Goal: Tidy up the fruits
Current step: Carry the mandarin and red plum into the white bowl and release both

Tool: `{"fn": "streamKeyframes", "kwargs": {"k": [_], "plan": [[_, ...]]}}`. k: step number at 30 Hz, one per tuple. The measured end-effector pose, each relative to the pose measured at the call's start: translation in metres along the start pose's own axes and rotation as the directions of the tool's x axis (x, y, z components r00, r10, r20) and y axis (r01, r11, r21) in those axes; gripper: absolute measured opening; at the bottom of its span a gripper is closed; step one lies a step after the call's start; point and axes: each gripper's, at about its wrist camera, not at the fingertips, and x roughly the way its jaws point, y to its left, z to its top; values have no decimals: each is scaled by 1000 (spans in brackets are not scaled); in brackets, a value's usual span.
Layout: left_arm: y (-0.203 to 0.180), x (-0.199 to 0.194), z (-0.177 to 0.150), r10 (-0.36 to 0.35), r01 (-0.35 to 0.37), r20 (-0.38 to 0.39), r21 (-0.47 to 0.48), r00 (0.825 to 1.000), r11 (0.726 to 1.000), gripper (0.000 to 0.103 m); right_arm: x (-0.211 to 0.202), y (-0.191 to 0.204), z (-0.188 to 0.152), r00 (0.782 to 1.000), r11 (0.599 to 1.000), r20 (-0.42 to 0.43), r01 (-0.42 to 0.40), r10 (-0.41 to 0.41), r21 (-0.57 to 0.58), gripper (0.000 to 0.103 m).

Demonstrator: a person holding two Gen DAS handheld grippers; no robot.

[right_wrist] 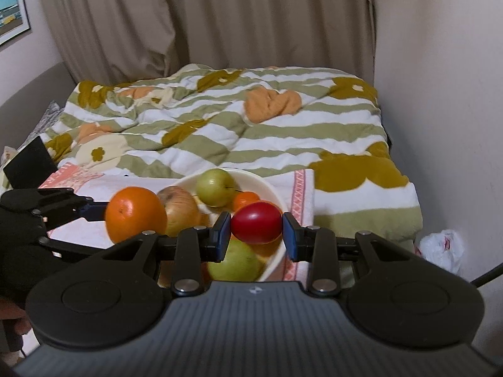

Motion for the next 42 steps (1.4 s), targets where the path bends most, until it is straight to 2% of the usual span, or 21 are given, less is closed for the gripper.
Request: {"fn": "streamKeyframes", "kwargs": {"k": [7, 12, 14, 15, 16, 17, 21, 26, 34, 42], "plan": [[-11, 33, 3, 12, -9, -29, 94, 1000, 996, 63, 15, -15, 0, 1000, 999, -16, 20, -19, 31, 50], [-11, 43, 4, 18, -15, -28, 118, 999, 993, 64, 24, -23, 2, 999, 998, -26, 36, -35, 54, 50], [-11, 43, 6, 25, -23, -13, 124, 1000, 992, 75, 27, -24, 4, 999, 997, -26, 40, -39, 59, 50], [-11, 42, 7, 35, -34, -3, 125, 999, 992, 91, 28, -24, 5, 999, 997, -26, 41, -40, 61, 50], [-10, 39, 9, 38, -39, 11, 126, 999, 991, 98, 29, -24, 6, 999, 997, -26, 41, -40, 62, 50], [-8, 36, 9, 35, -38, 25, 123, 999, 992, 99, 30, -24, 7, 999, 997, -24, 41, -40, 64, 50], [4, 27, 13, 20, -22, 23, 85, 1000, 996, 99, 33, -21, 14, 999, 997, -15, 31, -30, 64, 50], [27, 12, 12, 11, -11, 17, -22, 1000, 1000, 99, 44, -11, 24, 1000, 999, -14, -6, 7, 48, 50], [59, -7, 6, 74, -72, 8, -138, 997, 988, 99, 70, 7, 38, 996, 996, -38, -76, 77, 37, 50], [84, -24, -10, 137, -137, -15, -223, 990, 965, 99, 102, 22, 40, 987, 993, -106, -118, 120, 31, 50]]}}
